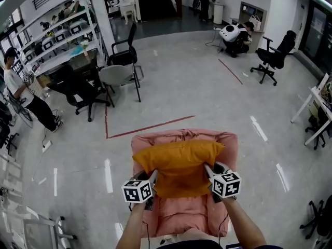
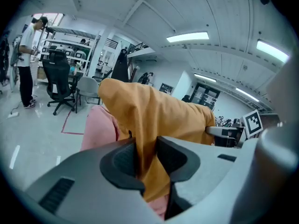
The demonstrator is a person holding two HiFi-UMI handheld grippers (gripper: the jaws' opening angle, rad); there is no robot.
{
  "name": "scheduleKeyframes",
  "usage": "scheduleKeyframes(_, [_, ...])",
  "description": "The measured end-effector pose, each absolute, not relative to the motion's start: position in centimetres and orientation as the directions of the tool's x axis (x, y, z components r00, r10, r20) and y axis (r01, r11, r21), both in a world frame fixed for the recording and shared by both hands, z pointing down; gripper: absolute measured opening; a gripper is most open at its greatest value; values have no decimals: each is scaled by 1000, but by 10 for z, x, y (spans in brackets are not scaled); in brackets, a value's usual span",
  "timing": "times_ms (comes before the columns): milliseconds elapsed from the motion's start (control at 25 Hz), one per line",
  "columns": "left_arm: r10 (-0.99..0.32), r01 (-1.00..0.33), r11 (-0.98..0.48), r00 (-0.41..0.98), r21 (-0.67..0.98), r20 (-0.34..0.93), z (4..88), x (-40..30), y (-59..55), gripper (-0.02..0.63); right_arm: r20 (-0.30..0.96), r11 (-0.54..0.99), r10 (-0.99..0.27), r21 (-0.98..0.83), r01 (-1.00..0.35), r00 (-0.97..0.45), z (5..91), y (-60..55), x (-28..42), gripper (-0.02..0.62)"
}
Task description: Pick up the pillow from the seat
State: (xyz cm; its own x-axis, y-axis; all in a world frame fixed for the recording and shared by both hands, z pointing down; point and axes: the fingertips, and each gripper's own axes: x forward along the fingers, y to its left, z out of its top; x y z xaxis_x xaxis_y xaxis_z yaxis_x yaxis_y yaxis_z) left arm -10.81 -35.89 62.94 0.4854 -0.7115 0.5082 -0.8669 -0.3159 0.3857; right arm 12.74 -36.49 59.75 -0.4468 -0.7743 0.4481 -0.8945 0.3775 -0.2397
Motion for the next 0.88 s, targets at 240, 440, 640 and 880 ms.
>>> scheduleKeyframes(240, [-735,-859,-351,500,373,459,605,-108,-342,112,407,376,-803,-222,-900,-436,573,-347,127,87])
scheduleKeyframes(440, [-746,-853,-374,509,364,428,584,-113,-327,110,380,372,-821,-208,-904,-425,553,-330,123,87])
scheduleKeyframes(640, [-761,-846,-400,521,352,387,564,-113,-315,110,354,358,-842,-200,-912,-407,535,-312,123,87])
scheduleKeyframes(880, [-774,-839,-427,532,337,343,543,-120,-299,109,326,342,-862,-192,-920,-388,521,-290,117,87])
